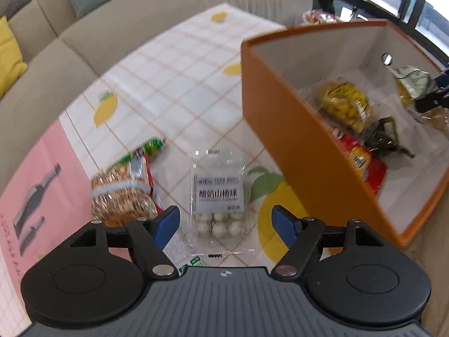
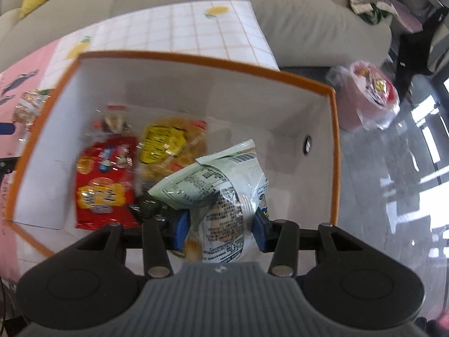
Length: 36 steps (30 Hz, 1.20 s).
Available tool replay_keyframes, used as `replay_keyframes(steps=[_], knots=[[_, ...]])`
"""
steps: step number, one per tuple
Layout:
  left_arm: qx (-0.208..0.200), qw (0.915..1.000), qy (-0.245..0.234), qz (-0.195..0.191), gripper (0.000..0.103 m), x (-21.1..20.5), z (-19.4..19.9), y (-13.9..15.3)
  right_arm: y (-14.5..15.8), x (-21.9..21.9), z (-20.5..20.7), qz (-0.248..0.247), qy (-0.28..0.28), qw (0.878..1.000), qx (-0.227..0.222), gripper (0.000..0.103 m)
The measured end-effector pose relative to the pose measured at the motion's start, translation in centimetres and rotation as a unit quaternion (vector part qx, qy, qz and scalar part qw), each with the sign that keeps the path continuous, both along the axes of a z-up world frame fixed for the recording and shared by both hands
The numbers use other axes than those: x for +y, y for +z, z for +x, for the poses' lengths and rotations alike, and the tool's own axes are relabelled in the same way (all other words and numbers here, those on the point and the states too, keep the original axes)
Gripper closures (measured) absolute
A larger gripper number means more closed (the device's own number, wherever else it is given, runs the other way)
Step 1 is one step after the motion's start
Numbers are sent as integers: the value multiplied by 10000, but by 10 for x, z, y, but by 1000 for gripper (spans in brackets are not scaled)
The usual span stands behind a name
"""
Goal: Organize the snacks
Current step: 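Carry the clear snack bag into the box with the right tool and open it, then grasp the white yogurt-hawthorn pack with the left tool and drop it into the box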
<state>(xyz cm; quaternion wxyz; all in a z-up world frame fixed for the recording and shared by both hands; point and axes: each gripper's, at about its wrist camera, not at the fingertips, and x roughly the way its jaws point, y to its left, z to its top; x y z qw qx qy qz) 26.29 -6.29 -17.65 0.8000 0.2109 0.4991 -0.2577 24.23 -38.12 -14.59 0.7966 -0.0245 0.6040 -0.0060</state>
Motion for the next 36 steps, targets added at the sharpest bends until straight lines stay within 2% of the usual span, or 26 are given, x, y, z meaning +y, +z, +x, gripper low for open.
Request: replay_keyframes(steps=[8,15,17,18,20,22,25,28,32,36], knots=[[273,9992,250,130,15,-3,20,-29,-27,-1,2,-212,133,9993,293,57],[358,9985,399,131,16,-8,30,-39,-43,3,8,-264,234,9983,474,54],[344,9985,417,117,20,-8,30,-41,-44,2,10,-233,197,9984,474,51],[378,9983,425,114,26,-9,30,-43,-45,1,11,-223,192,9984,477,49],[431,9979,477,37,28,-7,31,-44,-44,1,12,-183,174,9986,462,43],[480,9976,494,-52,34,-5,31,-44,-43,0,13,-90,169,9987,467,39],[448,9977,516,-25,36,-5,30,-43,-41,2,13,-12,188,9989,429,32],[380,9972,634,-70,37,-2,28,-38,-34,5,12,-76,225,9992,336,30],[289,9951,842,-438,37,8,25,-17,-21,0,11,-22,182,9997,179,32],[41,9931,886,-765,37,11,19,21,-7,-8,8,94,24,9999,-27,46]])
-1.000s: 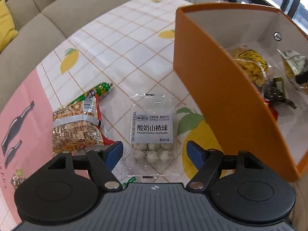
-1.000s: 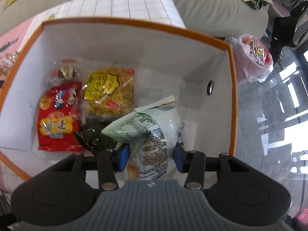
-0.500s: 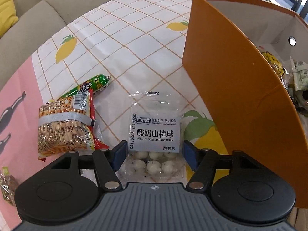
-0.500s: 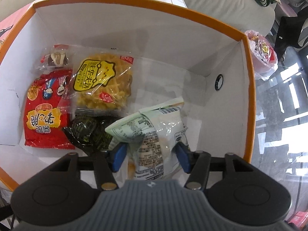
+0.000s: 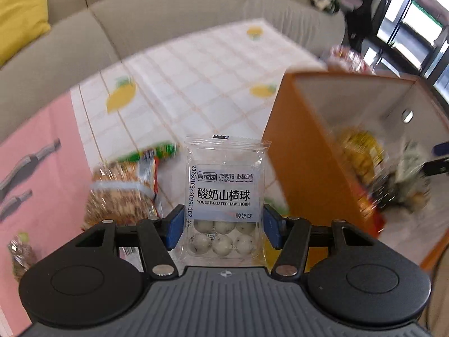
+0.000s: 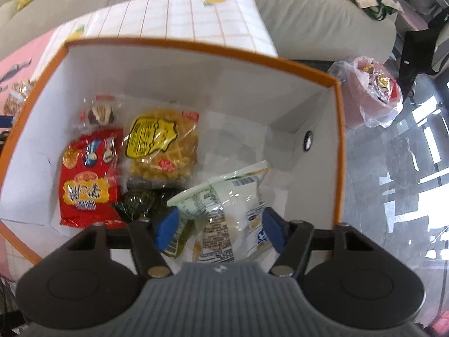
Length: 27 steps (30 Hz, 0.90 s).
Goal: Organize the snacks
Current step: 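Grasp the white yogurt-hawthorn pack with the left tool and drop it into the box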
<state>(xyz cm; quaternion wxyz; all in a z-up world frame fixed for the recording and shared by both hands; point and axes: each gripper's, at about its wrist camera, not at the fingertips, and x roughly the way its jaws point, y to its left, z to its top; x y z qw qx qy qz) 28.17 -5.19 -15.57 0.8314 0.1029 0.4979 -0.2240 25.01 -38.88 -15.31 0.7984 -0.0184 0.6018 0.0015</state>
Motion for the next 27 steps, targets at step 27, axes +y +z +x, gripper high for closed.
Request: replay_keyframes(steps=[27], knots=[[1286,9738,-1874,21,36,-160,-28,-6,-6,-5,-22,493,-189,9986,27,57]])
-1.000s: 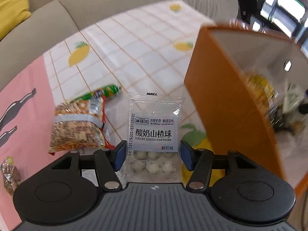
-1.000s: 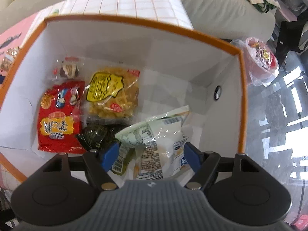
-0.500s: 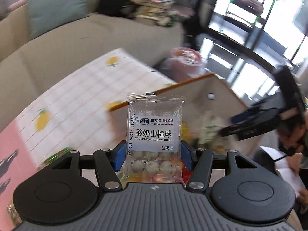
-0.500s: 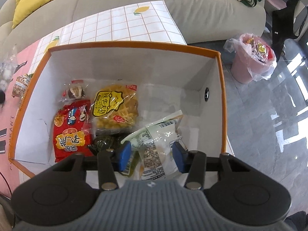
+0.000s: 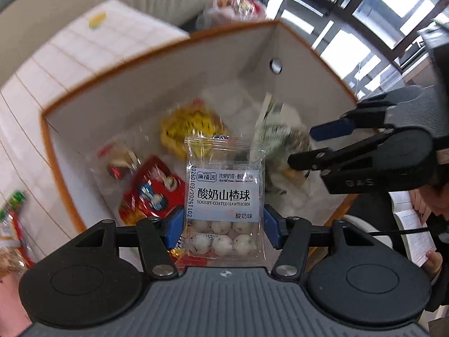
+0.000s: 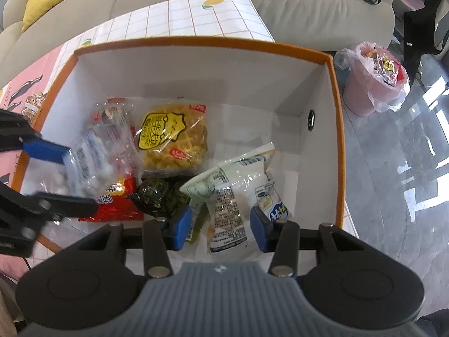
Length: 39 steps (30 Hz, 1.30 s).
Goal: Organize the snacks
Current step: 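Grasp the white yogurt-hawthorn pack with the left tool and drop it into the box, then grasp the green raisin pack with the left tool while the right grasps the peanut bag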
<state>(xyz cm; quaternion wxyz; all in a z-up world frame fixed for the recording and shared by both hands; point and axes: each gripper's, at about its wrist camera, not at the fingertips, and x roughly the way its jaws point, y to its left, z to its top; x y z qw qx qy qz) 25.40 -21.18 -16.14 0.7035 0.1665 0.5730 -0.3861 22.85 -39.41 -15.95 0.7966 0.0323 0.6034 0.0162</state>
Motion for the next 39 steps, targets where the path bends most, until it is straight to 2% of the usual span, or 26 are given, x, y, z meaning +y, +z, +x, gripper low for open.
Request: replay_keyframes(steps=[5,8,12,15,18,23,25,28,34,39], knots=[[144,9996,92,219,35,-2,-1,-23,-3,5,0,-13,37,10000,30,53],[203,9992,123,313,34,2,-1,-27,-3,8,1,-64,65,9999,46,51],[140,9995,124,250,27,8,-2,-22,-2,13,2,-93,80,9999,53,49],[160,9997,152,89,27,15,-4,-13,0,14,2,-117,87,9999,70,48],[69,9998,161,-72,27,21,-9,1,5,18,1,-189,76,9998,47,40],[-365,9978,443,-317,24,44,-20,39,24,29,-3,-313,22,9994,-118,32],[-506,9958,623,-449,24,56,-24,53,35,36,-5,-325,-22,9991,-254,25],[-771,9910,954,-541,24,79,-31,73,54,49,-9,-271,-44,9983,-507,22],[-1360,9752,1655,-555,24,136,-50,108,90,84,-18,97,-79,9944,-1050,18],[-1702,9539,2403,-584,24,194,-63,121,109,124,-28,527,-43,9865,-1548,17]])
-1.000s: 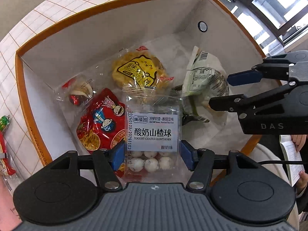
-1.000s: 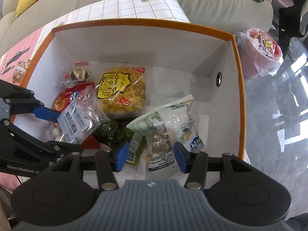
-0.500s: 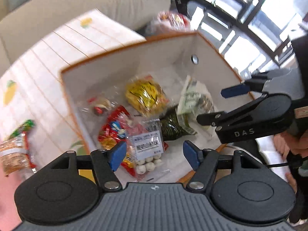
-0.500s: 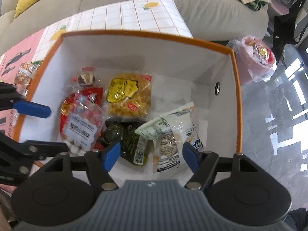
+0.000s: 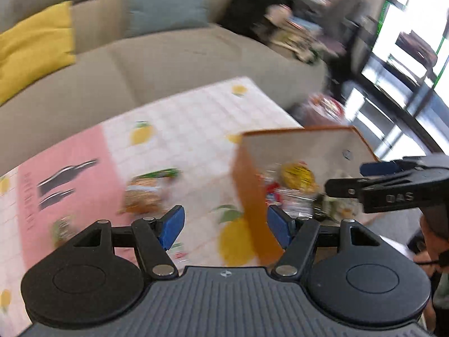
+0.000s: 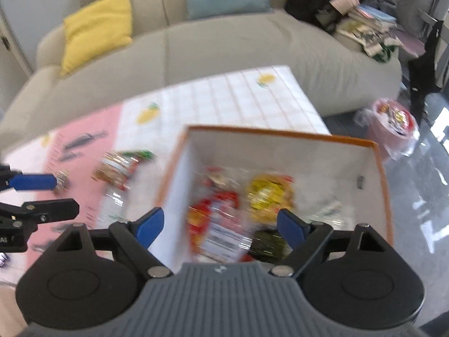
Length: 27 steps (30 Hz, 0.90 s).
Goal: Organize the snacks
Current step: 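Grasp the green raisin pack with the left tool while the right grasps the peanut bag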
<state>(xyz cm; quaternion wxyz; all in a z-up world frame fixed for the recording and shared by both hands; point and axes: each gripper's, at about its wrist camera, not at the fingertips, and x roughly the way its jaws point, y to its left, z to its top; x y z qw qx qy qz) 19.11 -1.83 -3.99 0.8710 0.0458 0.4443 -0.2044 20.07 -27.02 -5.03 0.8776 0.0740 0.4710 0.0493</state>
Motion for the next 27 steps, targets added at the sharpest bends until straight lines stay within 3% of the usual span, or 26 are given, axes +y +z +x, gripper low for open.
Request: replay_keyframes(steps=[4,7,17,23,27], knots=[[-201,9979,608,-85,24,53,-10,2,6,41,-7,260,282,9982,-464,20],[-71,9950,984,-157,24,87,-13,-5,2,79,-9,219,626,9953,-699,25],[230,9847,1719,-183,20,175,-13,-52,-53,171,12,246,1303,9899,-501,27],[260,9816,1883,-181,16,196,12,-76,-86,196,40,-315,1512,9864,-554,18],[287,9793,1995,-163,16,204,37,-96,-102,211,63,-788,1948,9747,-759,17]])
